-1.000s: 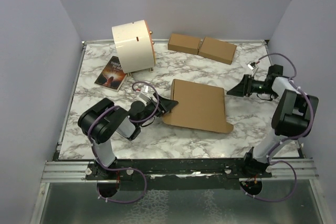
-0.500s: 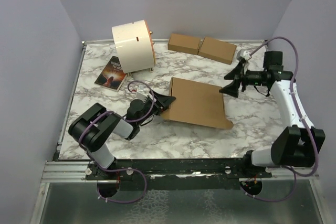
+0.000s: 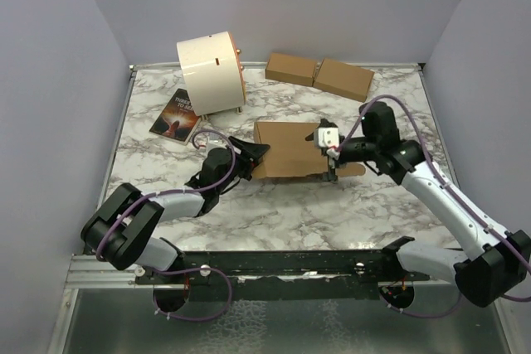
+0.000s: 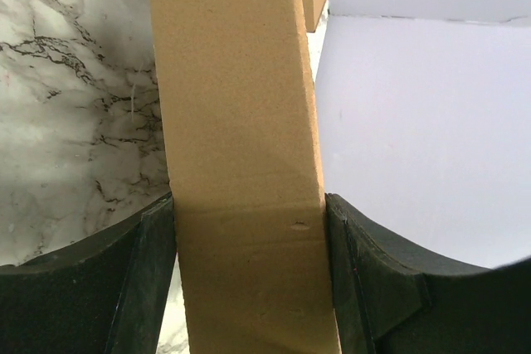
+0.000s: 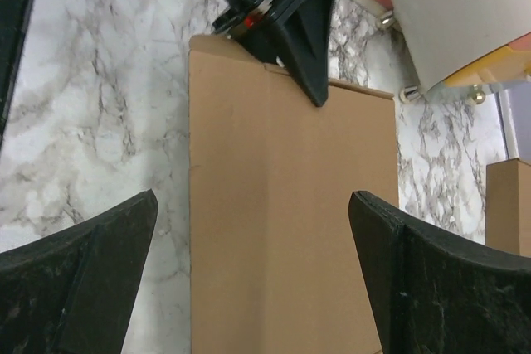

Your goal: Fold the paper box

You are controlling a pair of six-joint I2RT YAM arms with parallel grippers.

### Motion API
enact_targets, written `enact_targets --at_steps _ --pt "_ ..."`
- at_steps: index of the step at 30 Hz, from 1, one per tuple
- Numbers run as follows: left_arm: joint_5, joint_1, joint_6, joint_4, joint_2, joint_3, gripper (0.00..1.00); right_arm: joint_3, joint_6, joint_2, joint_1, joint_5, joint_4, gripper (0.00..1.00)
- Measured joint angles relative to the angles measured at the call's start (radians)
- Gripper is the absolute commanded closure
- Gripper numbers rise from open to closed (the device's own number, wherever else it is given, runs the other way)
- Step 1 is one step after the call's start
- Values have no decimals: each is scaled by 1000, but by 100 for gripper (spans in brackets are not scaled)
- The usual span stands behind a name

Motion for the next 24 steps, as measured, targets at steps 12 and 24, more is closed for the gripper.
enact_targets --at_steps 12,24 --pt "-26 0 -103 -155 -53 38 67 -302 -108 -14 288 457 250 0" --pt "-33 0 -144 -182 -57 42 67 -536 -227 11 385 789 724 6"
